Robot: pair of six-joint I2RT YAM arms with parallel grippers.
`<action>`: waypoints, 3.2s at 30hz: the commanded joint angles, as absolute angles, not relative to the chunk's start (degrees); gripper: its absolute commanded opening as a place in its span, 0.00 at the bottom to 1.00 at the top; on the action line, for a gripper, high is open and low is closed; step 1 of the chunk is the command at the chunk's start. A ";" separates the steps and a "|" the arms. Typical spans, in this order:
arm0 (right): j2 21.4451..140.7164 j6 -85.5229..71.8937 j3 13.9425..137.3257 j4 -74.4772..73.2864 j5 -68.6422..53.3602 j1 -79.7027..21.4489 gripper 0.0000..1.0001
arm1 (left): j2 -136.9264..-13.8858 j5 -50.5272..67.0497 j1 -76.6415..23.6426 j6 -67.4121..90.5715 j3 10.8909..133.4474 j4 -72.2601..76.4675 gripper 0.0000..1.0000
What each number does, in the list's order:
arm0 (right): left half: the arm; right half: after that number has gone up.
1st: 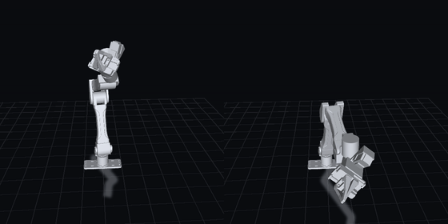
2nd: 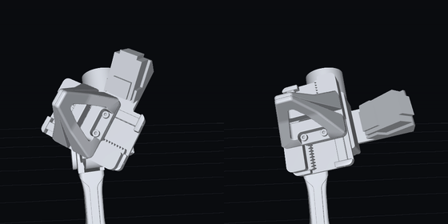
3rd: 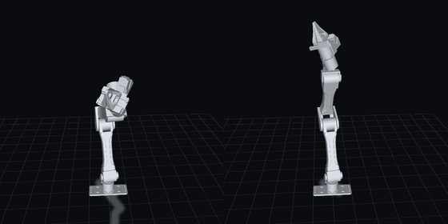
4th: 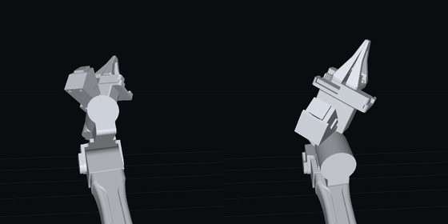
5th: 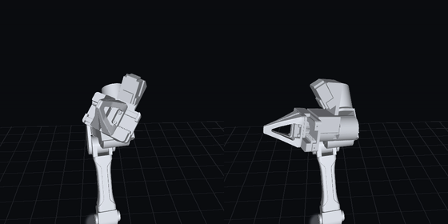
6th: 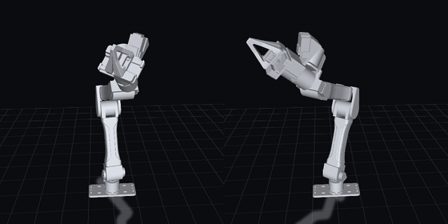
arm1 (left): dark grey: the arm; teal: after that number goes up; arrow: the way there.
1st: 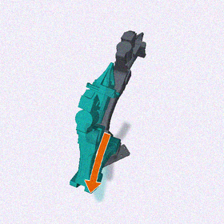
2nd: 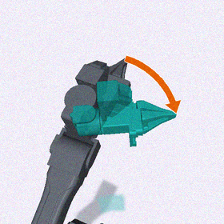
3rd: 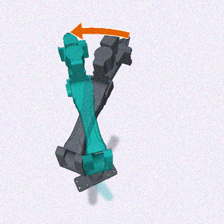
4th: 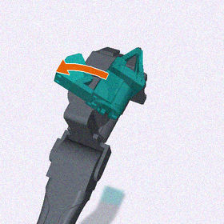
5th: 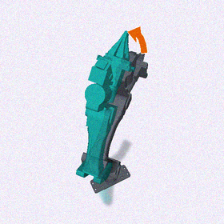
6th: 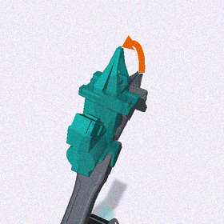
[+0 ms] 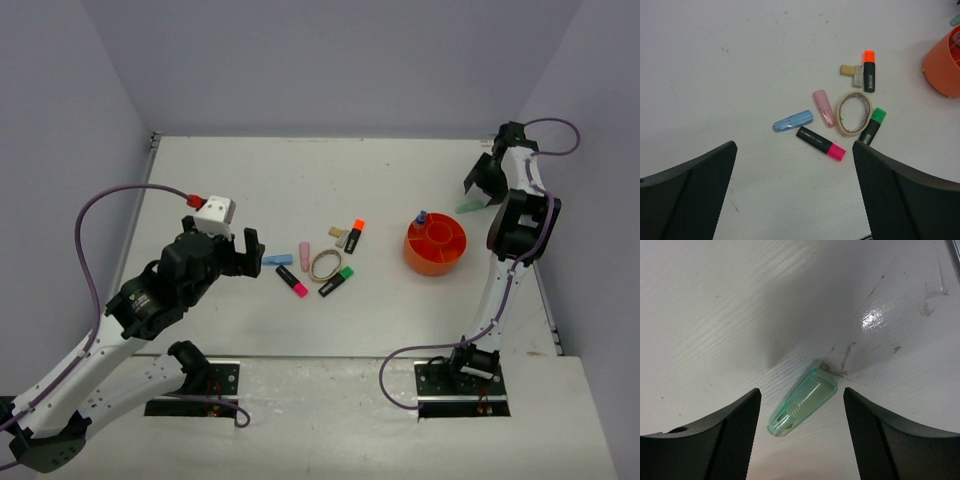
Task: Sort the stationery into containers
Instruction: Pick up the stationery from the center of the board, then place the stationery in the storage box.
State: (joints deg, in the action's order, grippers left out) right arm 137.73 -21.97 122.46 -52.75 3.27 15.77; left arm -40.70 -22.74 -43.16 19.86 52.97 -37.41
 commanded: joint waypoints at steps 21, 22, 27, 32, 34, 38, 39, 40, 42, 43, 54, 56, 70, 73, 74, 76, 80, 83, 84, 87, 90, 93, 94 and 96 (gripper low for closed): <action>136.39 -29.51 123.21 -56.86 4.75 16.26 0.69 | -41.50 -23.08 -43.15 17.40 55.14 -35.30 1.00; 136.09 -29.76 122.94 -56.87 4.71 16.26 0.68 | -41.33 -23.03 -43.19 17.40 55.16 -35.24 1.00; 136.71 -29.99 124.26 -57.54 4.83 16.26 0.57 | -40.03 -22.95 -43.23 17.40 54.86 -35.16 1.00; 137.67 -30.06 125.33 -57.74 5.36 16.44 0.39 | -37.98 -23.20 -43.20 17.40 54.58 -35.33 1.00; 137.95 -30.03 125.56 -57.66 5.25 16.55 0.33 | -37.11 -23.37 -43.18 17.40 54.52 -35.33 1.00; 137.99 -29.45 125.60 -57.57 5.01 16.61 0.10 | -36.22 -23.64 -43.24 17.40 54.23 -35.16 1.00; 137.99 -29.44 125.60 -57.48 5.09 16.61 0.09 | -36.21 -23.64 -43.24 17.40 54.23 -35.07 1.00; 137.90 -29.44 125.34 -57.48 5.01 16.61 0.00 | -36.30 -23.73 -43.24 17.32 54.31 -35.07 1.00; 137.18 -29.37 124.07 -56.79 4.77 16.61 0.00 | -36.61 -23.65 -43.33 17.31 54.23 -35.07 1.00; 137.11 -29.36 123.93 -56.69 4.60 16.61 0.00 | -36.72 -23.64 -43.33 17.31 54.23 -35.07 1.00; 119.35 -30.81 109.11 -44.83 5.27 13.87 0.00 | -40.01 -23.38 -43.24 17.60 53.94 -34.75 1.00; 117.68 -31.00 108.79 -44.46 4.34 13.32 0.00 | -40.32 -23.38 -43.24 17.67 53.57 -34.57 1.00; 100.69 -21.00 95.09 -31.83 11.17 5.50 0.00 | -43.08 -21.89 -43.24 18.37 51.41 -32.86 1.00; 98.33 -20.13 91.44 -31.99 12.57 4.00 0.00 | -43.58 -21.72 -43.24 18.37 51.24 -32.34 1.00; 96.62 -19.81 88.81 -31.52 13.74 3.25 0.00 | -43.67 -21.79 -43.09 18.37 51.24 -32.34 1.00; 94.81 -19.93 85.98 -29.93 14.99 2.53 0.00 | -43.68 -21.80 -43.07 18.28 51.24 -32.17 1.00; 92.88 -21.57 81.09 -29.67 15.82 1.94 0.00 | -43.77 -21.47 -43.11 18.32 51.11 -32.17 1.00; 92.84 -22.34 78.95 -29.71 16.97 1.44 0.00 | -43.51 -20.99 -43.07 18.41 50.89 -32.26 1.00; 92.74 -22.38 78.41 -29.58 17.41 1.20 0.00 | -43.38 -20.95 -43.07 18.48 50.76 -32.26 1.00; 92.10 -22.70 76.83 -29.61 18.87 0.51 0.00 | -43.04 -20.78 -43.07 18.57 50.51 -32.26 1.00; 90.98 -23.02 74.66 -29.19 19.07 0.44 0.00 | -43.06 -20.40 -43.07 18.63 50.37 -32.17 1.00; 89.40 -23.66 72.63 -28.95 19.14 -1.29 0.00 | -43.29 -20.23 -43.09 18.46 50.27 -31.84 1.00; 88.50 -23.72 71.80 -28.36 19.08 -1.48 0.00 | -43.41 -20.06 -43.15 18.46 50.27 -31.66 1.00; 87.78 -23.96 70.07 -27.98 19.27 -1.87 0.00 | -43.51 -19.86 -43.07 18.34 50.21 -31.61 1.00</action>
